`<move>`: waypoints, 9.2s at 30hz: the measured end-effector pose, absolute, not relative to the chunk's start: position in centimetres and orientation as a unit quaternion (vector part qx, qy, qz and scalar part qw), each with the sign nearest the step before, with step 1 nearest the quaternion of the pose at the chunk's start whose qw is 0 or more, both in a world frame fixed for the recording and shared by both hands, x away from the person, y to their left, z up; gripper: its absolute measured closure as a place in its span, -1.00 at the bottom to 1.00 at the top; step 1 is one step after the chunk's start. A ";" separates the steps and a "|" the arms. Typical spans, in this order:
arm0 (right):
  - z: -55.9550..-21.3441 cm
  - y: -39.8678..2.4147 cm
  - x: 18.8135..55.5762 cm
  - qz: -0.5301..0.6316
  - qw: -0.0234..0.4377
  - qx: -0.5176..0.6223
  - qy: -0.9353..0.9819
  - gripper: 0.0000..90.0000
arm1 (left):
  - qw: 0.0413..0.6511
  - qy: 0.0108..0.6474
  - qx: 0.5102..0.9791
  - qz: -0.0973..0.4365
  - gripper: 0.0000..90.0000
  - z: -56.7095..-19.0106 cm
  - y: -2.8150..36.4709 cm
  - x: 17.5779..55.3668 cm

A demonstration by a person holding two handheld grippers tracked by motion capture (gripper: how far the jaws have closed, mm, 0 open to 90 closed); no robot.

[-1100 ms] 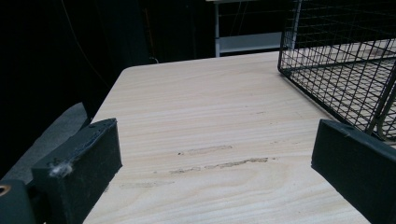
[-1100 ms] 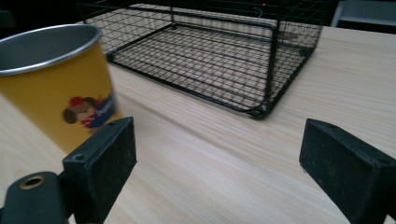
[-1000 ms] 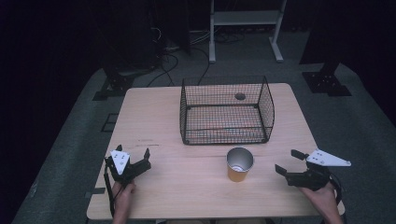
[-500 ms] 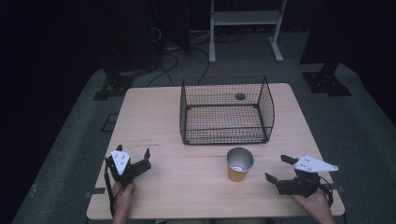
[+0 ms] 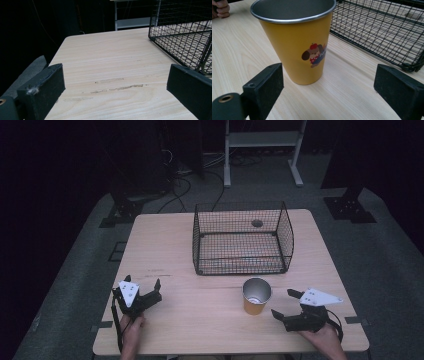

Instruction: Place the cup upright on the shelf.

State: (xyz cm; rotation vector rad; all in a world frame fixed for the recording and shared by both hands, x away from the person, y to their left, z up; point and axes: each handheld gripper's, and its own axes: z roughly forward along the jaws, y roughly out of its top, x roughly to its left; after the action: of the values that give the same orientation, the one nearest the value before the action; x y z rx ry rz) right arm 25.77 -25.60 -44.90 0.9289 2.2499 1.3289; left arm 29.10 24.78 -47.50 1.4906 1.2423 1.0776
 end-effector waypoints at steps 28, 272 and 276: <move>-44.5 -21.9 27.2 0.466 0.157 0.306 0.815 -0.94 | 0.446 0.501 0.602 0.434 -0.98 -47.5 24.8 29.1; -39.2 -12.8 53.0 0.352 0.094 0.327 0.872 -0.95 | 0.457 0.506 0.592 0.430 -0.98 -47.4 25.2 29.0; -38.6 -13.1 52.8 0.364 0.096 0.331 0.865 -0.96 | 0.456 0.506 0.592 0.431 -0.98 -47.4 25.2 29.0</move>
State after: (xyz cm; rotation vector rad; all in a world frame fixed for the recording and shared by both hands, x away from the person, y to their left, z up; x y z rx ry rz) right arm 52.83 -13.14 -38.59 0.9815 2.5640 1.0790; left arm 29.02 25.17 -47.41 1.4605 1.2480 1.0623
